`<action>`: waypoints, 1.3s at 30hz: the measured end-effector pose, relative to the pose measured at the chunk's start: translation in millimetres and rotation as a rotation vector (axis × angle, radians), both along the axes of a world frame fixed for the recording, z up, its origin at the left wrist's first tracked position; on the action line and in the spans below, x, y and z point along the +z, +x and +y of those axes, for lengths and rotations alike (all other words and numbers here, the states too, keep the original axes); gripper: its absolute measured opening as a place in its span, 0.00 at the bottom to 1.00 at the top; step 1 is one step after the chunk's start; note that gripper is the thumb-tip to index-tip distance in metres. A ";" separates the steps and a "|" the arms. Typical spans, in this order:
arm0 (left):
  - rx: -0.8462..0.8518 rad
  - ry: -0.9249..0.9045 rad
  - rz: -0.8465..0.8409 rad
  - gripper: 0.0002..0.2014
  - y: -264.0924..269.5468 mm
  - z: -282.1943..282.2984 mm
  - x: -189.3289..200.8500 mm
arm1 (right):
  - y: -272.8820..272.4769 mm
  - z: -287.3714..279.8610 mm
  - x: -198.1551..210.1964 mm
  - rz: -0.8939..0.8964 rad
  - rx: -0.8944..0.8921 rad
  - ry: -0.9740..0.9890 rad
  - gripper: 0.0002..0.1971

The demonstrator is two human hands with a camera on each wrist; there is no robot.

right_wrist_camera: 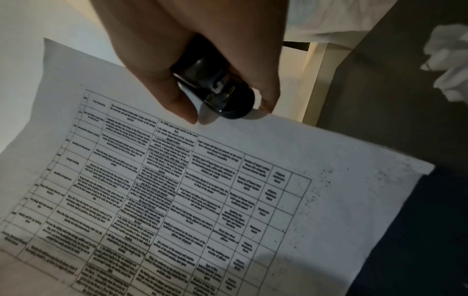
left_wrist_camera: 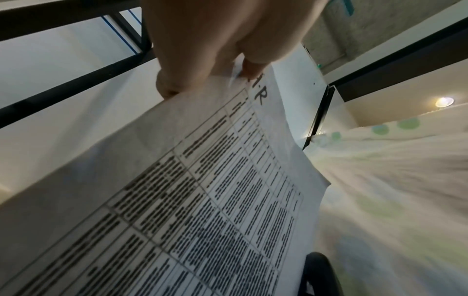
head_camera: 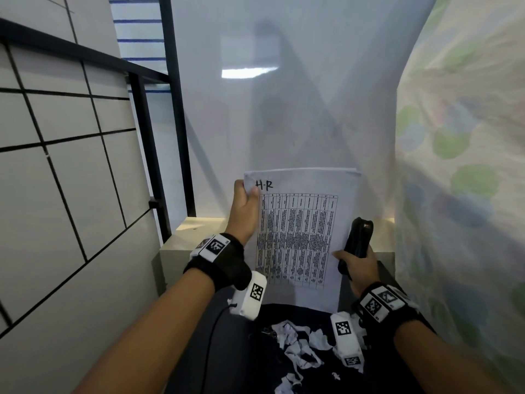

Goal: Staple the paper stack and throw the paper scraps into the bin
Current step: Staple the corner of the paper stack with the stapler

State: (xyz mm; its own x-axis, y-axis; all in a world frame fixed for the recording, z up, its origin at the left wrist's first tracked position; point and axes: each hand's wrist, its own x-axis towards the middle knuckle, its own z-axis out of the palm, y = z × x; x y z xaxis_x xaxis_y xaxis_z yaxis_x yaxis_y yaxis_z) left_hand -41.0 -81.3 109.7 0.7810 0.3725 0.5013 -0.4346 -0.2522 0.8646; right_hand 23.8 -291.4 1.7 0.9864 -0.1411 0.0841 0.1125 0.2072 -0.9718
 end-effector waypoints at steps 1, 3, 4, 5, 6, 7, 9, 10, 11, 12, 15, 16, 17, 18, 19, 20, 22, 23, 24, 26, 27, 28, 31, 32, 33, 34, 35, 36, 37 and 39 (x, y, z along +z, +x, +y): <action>0.007 0.008 -0.010 0.01 -0.3 0.7 1.8 | -0.3 -1.5 1.5 -0.006 0.009 0.000 0.18; 0.014 0.016 -0.021 0.01 -1.4 2.5 2.1 | -3.3 -5.8 9.1 -0.044 0.019 -0.003 0.14; 0.017 0.016 -0.025 0.01 -1.7 3.6 1.4 | -5.5 -8.1 16.2 -0.077 0.004 -0.003 0.11; 0.018 0.018 -0.028 0.01 -2.0 4.4 0.9 | -8.4 -10.4 25.8 -0.121 -0.027 -0.003 0.09; 0.021 0.020 -0.034 0.02 -2.0 4.9 0.4 | -10.2 -12.9 37.4 -0.179 -0.080 -0.003 0.09; 0.023 0.021 -0.040 0.02 -2.8 4.6 0.3 | -12.6 -15.2 50.6 -0.245 -0.142 0.006 0.10; 0.028 0.019 -0.057 0.02 -4.2 3.3 0.5 | -21.7 -19.6 83.2 -0.377 -0.269 0.050 0.14; 0.035 0.018 -0.067 0.02 -4.4 2.8 0.5 | -26.9 -22.1 100.3 -0.445 -0.308 0.070 0.16; 0.040 0.018 -0.074 0.02 -4.8 2.3 0.4 | -33.6 -24.4 117.2 -0.513 -0.324 0.083 0.17; 0.042 0.018 -0.080 0.03 -5.1 1.7 0.3 | -41.4 -26.3 134.1 -0.570 -0.312 0.093 0.21; 0.049 0.031 -0.092 0.03 -7.5 -1.4 -1.8 | -65.7 -22.0 176.8 -0.646 -0.107 0.178 0.29; 0.050 0.035 -0.100 0.03 -8.7 -2.7 -2.5 | -70.0 -17.2 185.3 -0.653 -0.009 0.215 0.27; 0.053 0.042 -0.106 0.03 -10.1 -3.9 -2.9 | -70.9 -10.7 191.0 -0.659 0.069 0.257 0.25; 0.056 0.046 -0.110 0.03 -11.3 -5.0 -3.2 | -71.5 -2.8 194.2 -0.652 0.124 0.297 0.24; 0.054 0.043 -0.108 0.03 -12.2 -5.9 -3.8 | -73.5 6.8 195.7 -0.640 0.161 0.314 0.23; 0.043 0.030 -0.107 0.04 -14.0 -7.1 -3.9 | -74.8 16.4 195.6 -0.629 0.167 0.299 0.20; 0.024 0.022 -0.112 0.06 -19.4 -9.6 -4.1 | -79.3 36.3 193.6 -0.618 0.119 0.175 0.15; 0.025 0.035 -0.121 0.06 -22.1 -10.3 -4.3 | -82.4 45.7 191.7 -0.623 0.098 0.078 0.16; 0.019 0.043 -0.127 0.05 -25.4 -11.1 -3.9 | -86.0 54.5 189.4 -0.636 0.092 -0.012 0.18; 0.004 0.023 -0.125 0.05 -29.0 -11.8 -3.1 | -87.5 70.0 183.6 -0.668 0.092 -0.131 0.20; 0.000 0.016 -0.135 0.07 -29.6 -11.4 -3.1 | -87.4 76.7 181.0 -0.680 0.102 -0.157 0.20; -0.006 0.013 -0.148 0.09 -29.4 -10.8 -3.5 | -86.5 82.9 178.2 -0.685 0.118 -0.173 0.19; -0.015 0.012 -0.163 0.10 -27.5 -7.7 -5.3 | -83.1 95.6 173.8 -0.665 0.131 -0.163 0.17; -0.010 0.011 -0.160 0.11 -25.9 -6.6 -6.0 | -81.7 98.2 173.5 -0.659 0.136 -0.149 0.17; -0.009 0.005 -0.160 0.12 -24.9 -5.8 -6.3 | -80.7 100.2 174.1 -0.654 0.140 -0.142 0.17; -0.013 0.005 -0.160 0.13 -23.8 -4.9 -7.3 | -80.4 102.3 175.6 -0.652 0.146 -0.145 0.16; -0.018 0.012 -0.165 0.13 -23.2 -4.4 -7.7 | -80.0 104.2 177.4 -0.655 0.149 -0.155 0.16; -0.020 0.022 -0.173 0.12 -23.5 -4.2 -7.8 | -78.9 106.6 178.9 -0.659 0.150 -0.175 0.15; -0.021 0.037 -0.179 0.10 -24.5 -4.6 -7.2 | -77.7 109.4 180.3 -0.666 0.150 -0.203 0.15; -0.021 0.053 -0.183 0.10 -23.9 -5.1 -8.2 | -76.6 116.2 181.9 -0.693 0.166 -0.280 0.14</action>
